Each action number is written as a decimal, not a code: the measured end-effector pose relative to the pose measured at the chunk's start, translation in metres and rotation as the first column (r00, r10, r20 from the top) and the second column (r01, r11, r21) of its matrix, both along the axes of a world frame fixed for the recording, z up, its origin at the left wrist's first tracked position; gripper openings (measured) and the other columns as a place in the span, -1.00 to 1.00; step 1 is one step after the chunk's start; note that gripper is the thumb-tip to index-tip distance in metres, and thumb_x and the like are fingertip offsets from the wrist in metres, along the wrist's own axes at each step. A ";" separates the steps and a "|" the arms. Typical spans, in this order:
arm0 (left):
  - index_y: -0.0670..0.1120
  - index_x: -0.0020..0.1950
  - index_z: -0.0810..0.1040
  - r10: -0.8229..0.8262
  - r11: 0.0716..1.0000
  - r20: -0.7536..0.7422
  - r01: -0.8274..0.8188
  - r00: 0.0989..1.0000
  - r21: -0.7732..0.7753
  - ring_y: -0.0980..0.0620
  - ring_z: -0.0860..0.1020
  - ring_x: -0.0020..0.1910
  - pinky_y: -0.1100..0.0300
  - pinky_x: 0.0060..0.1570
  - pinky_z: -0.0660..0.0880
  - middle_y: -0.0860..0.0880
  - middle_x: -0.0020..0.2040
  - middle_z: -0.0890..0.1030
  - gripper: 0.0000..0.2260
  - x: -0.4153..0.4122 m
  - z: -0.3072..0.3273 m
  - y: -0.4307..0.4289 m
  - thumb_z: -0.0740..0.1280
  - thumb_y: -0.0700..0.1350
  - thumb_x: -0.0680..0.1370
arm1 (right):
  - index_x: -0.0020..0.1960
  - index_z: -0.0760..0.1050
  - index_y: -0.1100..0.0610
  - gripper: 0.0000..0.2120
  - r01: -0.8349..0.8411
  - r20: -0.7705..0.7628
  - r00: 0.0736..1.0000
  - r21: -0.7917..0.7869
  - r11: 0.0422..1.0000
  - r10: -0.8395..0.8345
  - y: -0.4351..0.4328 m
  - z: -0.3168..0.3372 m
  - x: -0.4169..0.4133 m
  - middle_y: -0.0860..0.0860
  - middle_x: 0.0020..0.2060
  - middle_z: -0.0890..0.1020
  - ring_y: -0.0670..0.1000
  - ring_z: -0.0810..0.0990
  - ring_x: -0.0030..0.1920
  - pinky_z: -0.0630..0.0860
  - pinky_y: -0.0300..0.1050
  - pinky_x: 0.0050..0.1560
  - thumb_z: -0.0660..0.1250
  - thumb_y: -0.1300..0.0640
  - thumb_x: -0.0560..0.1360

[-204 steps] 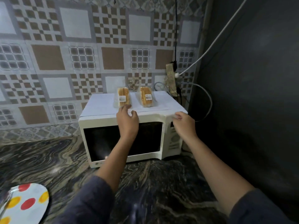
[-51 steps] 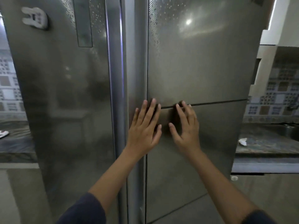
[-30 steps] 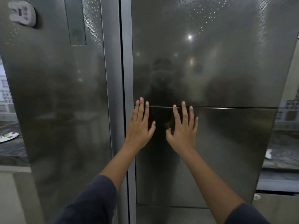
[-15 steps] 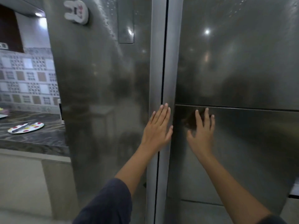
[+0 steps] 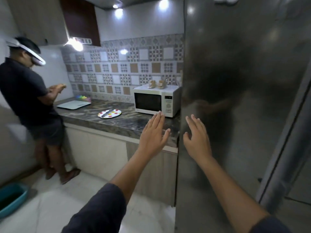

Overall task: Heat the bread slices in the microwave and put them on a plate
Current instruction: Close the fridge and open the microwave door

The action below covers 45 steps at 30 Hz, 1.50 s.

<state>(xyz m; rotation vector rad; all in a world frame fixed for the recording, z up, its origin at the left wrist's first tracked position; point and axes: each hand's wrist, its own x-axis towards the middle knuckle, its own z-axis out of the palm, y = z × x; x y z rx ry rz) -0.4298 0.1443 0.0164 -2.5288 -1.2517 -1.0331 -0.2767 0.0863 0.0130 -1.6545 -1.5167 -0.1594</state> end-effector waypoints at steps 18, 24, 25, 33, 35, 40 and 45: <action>-0.12 0.54 0.02 0.243 0.968 0.108 -0.233 0.964 -0.096 0.08 -0.04 0.54 0.17 0.48 -0.03 -0.02 0.56 0.04 -0.45 -0.198 -0.014 0.328 0.07 0.07 0.62 | 0.47 0.22 0.08 -0.50 -0.162 -0.207 0.965 0.016 0.987 0.161 0.369 -0.018 -0.174 0.00 0.52 0.11 -0.01 0.07 0.51 0.15 -0.12 0.40 0.16 0.22 0.54; -0.15 0.53 0.04 0.167 0.982 0.131 -0.154 0.977 -0.106 0.05 -0.02 0.54 0.19 0.47 -0.05 -0.06 0.55 0.08 -0.45 -0.160 -0.008 0.474 0.07 0.06 0.62 | 0.48 0.20 0.09 -0.49 -0.091 -0.195 0.977 -0.007 0.996 0.088 0.500 -0.013 -0.149 0.00 0.52 0.12 -0.01 0.05 0.51 0.09 -0.13 0.44 0.17 0.21 0.54; -0.14 0.53 0.03 0.152 0.983 0.134 -0.137 0.979 -0.118 0.05 -0.02 0.54 0.18 0.47 -0.04 -0.06 0.55 0.08 -0.45 -0.152 -0.011 0.494 0.07 0.07 0.62 | 0.48 0.20 0.10 -0.49 -0.075 -0.201 0.977 -0.015 0.997 0.070 0.518 -0.012 -0.141 0.01 0.51 0.13 -0.01 0.05 0.51 0.07 -0.13 0.44 0.17 0.22 0.54; -0.13 0.53 0.04 -0.039 0.980 0.128 0.063 0.991 -0.191 0.02 0.00 0.53 0.15 0.47 -0.02 -0.07 0.55 0.09 -0.45 -0.071 -0.020 0.657 0.06 0.09 0.62 | 0.42 0.31 0.20 -0.54 0.101 -0.150 0.984 0.020 0.995 -0.097 0.648 -0.009 -0.064 0.11 0.43 0.32 0.05 0.21 0.47 0.13 -0.10 0.46 0.20 0.28 0.52; -0.12 0.53 0.08 -0.120 0.964 0.109 0.142 0.987 -0.223 0.01 0.06 0.52 0.15 0.47 0.02 -0.07 0.54 0.13 -0.47 -0.043 -0.028 0.700 0.06 0.09 0.62 | 0.41 0.34 0.21 -0.57 0.164 -0.168 0.973 0.030 0.986 -0.157 0.682 -0.012 -0.040 0.11 0.42 0.33 0.05 0.22 0.46 0.15 -0.09 0.46 0.19 0.28 0.54; -0.14 0.46 0.24 -0.306 0.892 0.113 0.326 0.945 -0.314 -0.01 0.25 0.44 0.15 0.41 0.18 -0.09 0.44 0.33 -0.54 0.023 -0.050 0.783 0.08 0.06 0.63 | 0.42 0.32 0.18 -0.53 0.258 -0.148 0.953 -0.055 0.965 -0.263 0.758 -0.019 0.021 0.12 0.43 0.31 0.07 0.22 0.45 0.16 -0.09 0.45 0.20 0.31 0.52; -0.15 0.36 0.37 -0.403 0.757 0.274 0.486 0.873 -0.438 0.00 0.42 0.27 0.16 0.23 0.35 -0.07 0.29 0.46 -0.61 0.079 -0.078 0.824 0.07 0.04 0.63 | 0.46 0.25 0.16 -0.45 0.300 -0.112 0.938 -0.204 0.932 -0.327 0.805 -0.026 0.077 0.10 0.46 0.25 0.07 0.18 0.47 0.14 -0.08 0.47 0.24 0.33 0.49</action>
